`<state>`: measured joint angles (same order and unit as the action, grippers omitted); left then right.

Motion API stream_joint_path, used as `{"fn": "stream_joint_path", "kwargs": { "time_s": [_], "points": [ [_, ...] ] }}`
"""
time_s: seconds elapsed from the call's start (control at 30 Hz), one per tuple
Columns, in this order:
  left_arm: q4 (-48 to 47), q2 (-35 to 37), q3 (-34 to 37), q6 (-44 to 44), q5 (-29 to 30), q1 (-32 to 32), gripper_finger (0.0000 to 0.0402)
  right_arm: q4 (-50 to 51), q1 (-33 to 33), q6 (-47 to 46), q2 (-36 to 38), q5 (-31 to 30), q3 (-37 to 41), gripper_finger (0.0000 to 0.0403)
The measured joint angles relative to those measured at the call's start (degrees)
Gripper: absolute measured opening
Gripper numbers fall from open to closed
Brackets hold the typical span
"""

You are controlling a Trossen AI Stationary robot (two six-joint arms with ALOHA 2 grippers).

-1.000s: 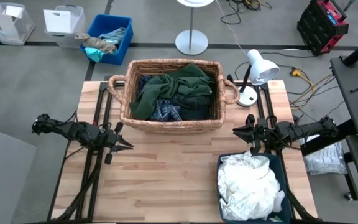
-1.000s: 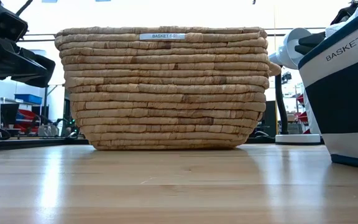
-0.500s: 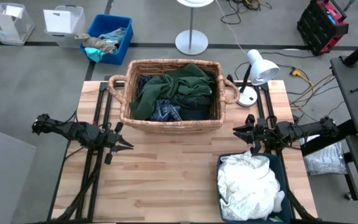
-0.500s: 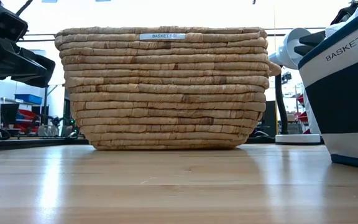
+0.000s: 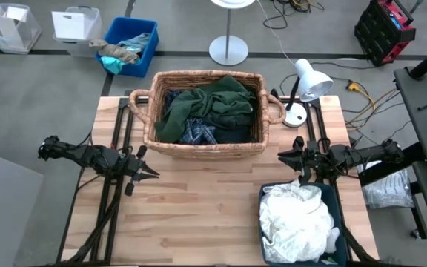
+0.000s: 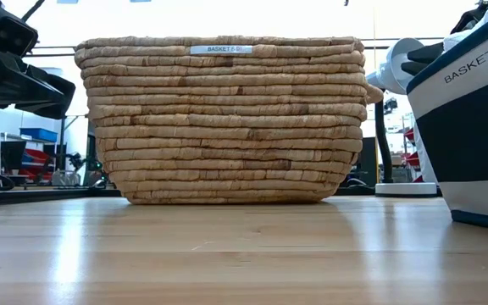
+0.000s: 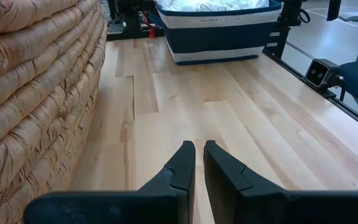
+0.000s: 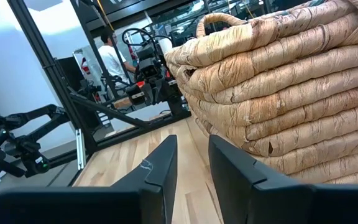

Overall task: Sort clothes
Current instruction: Return to Home Position

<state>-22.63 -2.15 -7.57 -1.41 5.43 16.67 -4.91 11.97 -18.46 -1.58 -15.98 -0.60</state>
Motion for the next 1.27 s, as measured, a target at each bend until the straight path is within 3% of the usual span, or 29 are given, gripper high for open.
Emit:
{"fn": "stream_joint_path", "kwargs": {
  "time_s": [0.43, 1.27],
  "points": [
    [0.00, 0.00, 0.00, 0.00, 0.00, 0.02, 0.0016, 0.00, 0.00, 0.00, 0.00, 0.00, 0.00, 0.0059],
    [-0.02, -0.02, 0.00, 0.00, 0.00, 0.02, 0.0016, 0.00, 0.00, 0.00, 0.00, 0.00, 0.00, 0.0095]
  ]
}}
